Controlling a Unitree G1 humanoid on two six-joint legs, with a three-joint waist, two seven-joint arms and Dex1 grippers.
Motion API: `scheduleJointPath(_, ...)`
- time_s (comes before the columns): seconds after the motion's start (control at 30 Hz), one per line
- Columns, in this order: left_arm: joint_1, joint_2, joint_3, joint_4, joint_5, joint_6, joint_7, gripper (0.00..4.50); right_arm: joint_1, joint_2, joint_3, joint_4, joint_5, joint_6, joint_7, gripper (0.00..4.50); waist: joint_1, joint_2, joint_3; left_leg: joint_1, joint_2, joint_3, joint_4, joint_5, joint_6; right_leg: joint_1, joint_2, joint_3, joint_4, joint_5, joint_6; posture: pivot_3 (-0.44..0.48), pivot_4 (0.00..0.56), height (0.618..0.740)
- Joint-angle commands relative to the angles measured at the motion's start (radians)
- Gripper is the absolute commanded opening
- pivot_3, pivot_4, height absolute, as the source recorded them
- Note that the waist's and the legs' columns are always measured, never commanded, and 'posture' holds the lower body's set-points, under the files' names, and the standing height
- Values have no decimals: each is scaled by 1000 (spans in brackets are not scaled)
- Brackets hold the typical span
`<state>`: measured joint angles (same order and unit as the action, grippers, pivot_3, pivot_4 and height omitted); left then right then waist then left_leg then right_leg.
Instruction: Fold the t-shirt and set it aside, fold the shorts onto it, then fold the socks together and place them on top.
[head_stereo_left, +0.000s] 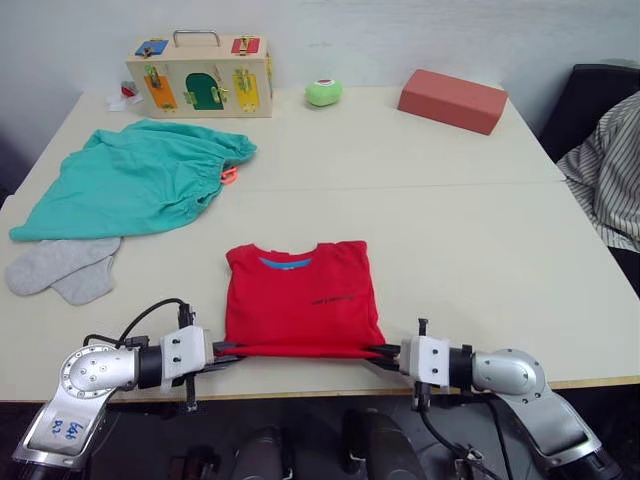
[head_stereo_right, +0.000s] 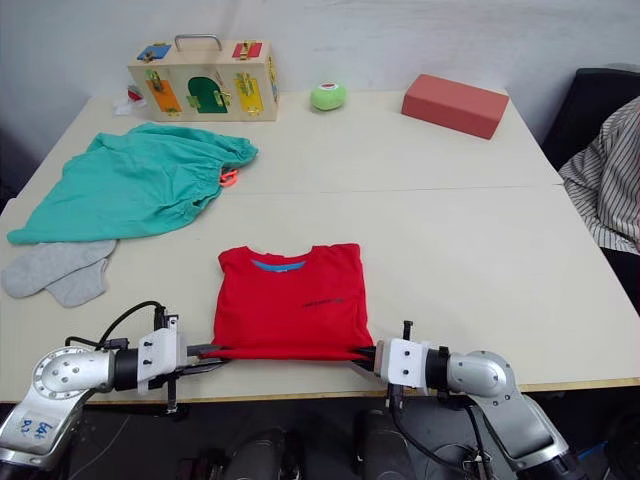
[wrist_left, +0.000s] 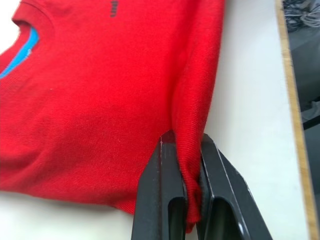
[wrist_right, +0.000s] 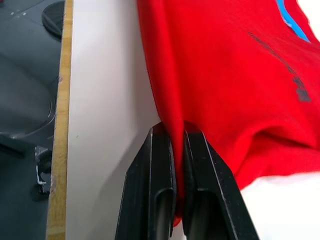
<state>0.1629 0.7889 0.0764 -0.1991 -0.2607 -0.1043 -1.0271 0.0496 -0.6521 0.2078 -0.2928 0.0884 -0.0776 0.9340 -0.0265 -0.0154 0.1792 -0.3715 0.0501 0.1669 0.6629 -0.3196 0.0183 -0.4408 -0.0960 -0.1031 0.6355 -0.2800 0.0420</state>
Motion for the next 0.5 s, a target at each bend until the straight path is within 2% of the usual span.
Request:
scheduleJointPath(0.03, 33, 33, 60, -28, -36, 16, -18, 1132, 43, -44, -57, -36, 59, 0, 28, 1097, 0, 0, 0, 0, 0, 0, 0, 0, 0, 0, 0, 0, 0, 0, 0, 0, 150, 740)
scheduleJointPath(0.07, 42, 38, 64, -32, -34, 14, -22, 1473, 53, -52, -60, -44, 75, -3, 39, 1460, 0, 0, 0, 0, 0, 0, 0, 0, 0, 0, 0, 0, -1, 0, 0, 0, 150, 740)
scheduleJointPath(0.13, 86, 61, 107, -59, -99, 57, -63, 2099, 87, -100, -94, -94, 218, 49, 132, 2169, 1, 0, 0, 0, 0, 0, 0, -1, 2, 1, 0, -1, -1, 0, 0, 0, 150, 740)
scheduleJointPath(0.23, 161, 108, 169, -102, -189, 161, -120, 2110, 103, -160, -149, -162, 399, 166, 210, 3243, -2, 0, 0, 0, 1, 0, 0, -3, 4, 1, 1, -1, -3, 0, 0, 0, 150, 740)
scheduleJointPath(0.33, 239, 165, 281, -184, -374, 387, -151, 2110, 33, -218, -208, -215, 614, 367, 228, 3243, -4, -3, 2, 0, 2, -1, 0, -3, 4, 2, 1, -1, -3, 0, 0, 0, 150, 740)
scheduleJointPath(0.43, 176, 154, 311, -223, -488, 505, -94, 2110, -94, -174, -183, -192, 637, 418, 201, 2553, 1, -3, 2, 1, 3, -5, 1, -4, 1, 5, 1, -3, -5, -1, -1, 0, 150, 740)
scheduleJointPath(0.47, 127, 130, 300, -226, -499, 521, -52, 1707, -142, -139, -159, -173, 615, 420, 179, 2168, 5, -3, 3, 1, 3, -5, 1, -5, -1, 5, 1, -4, -6, -1, -2, 0, 150, 740)
scheduleJointPath(0.5, 82, 105, 281, -228, -501, 535, -12, 1501, -180, -106, -129, -151, 581, 412, 166, 1827, 8, -2, 3, 2, 2, -8, 1, -4, -1, 8, 1, -5, -7, -1, -2, 0, 150, 740)
